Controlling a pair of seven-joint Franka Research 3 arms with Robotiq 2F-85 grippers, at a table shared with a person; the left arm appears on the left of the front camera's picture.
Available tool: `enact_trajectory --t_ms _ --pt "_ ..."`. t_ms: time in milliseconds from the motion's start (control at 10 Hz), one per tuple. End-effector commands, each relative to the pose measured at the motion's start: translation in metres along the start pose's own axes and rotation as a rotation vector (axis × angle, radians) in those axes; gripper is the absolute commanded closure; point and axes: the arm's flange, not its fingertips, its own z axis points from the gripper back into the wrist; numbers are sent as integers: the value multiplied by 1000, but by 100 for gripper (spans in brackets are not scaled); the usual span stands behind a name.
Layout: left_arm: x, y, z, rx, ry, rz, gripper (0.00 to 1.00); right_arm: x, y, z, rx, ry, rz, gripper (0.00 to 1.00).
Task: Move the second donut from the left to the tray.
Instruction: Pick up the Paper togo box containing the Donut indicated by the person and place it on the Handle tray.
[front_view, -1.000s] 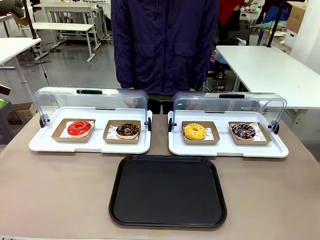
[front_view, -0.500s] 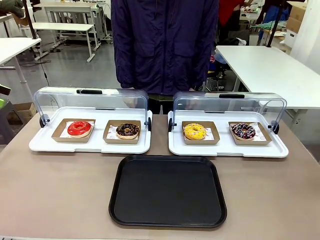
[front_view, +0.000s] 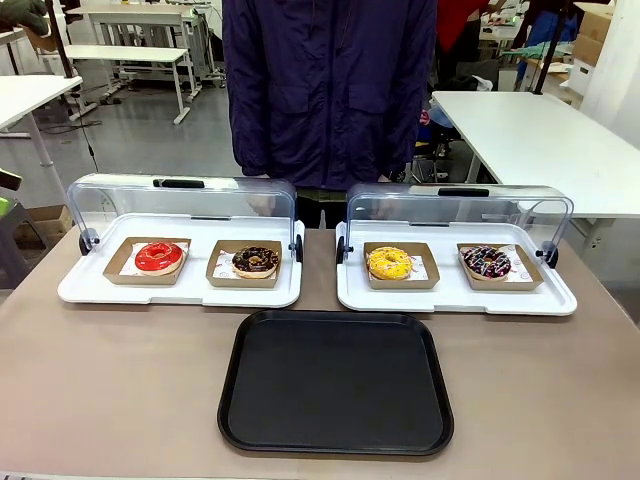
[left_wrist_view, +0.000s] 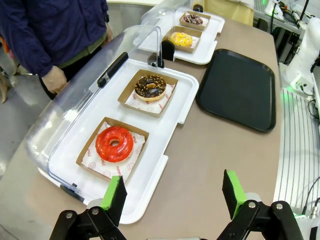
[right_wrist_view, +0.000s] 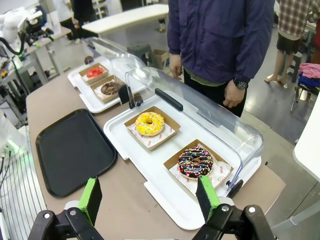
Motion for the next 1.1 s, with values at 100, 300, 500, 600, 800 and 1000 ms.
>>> enact_trajectory --t_ms 100,300,500,600,800,1000 --pt "0 1 3 -7 -18 -18 0 2 -3 -1 1 -28 26 0" --pt "0 1 3 -7 -18 -18 0 2 -3 -1 1 -28 26 0" --pt "0 1 3 -7 -18 -18 0 2 -3 -1 1 -28 26 0" --pt "0 1 3 -7 -18 -18 0 2 -3 -1 1 -28 26 0" --pt "0 1 3 -7 -18 -18 0 2 -3 -1 1 -28 26 0" --pt "0 1 3 -7 -18 -18 0 2 -3 -1 1 -28 26 0"
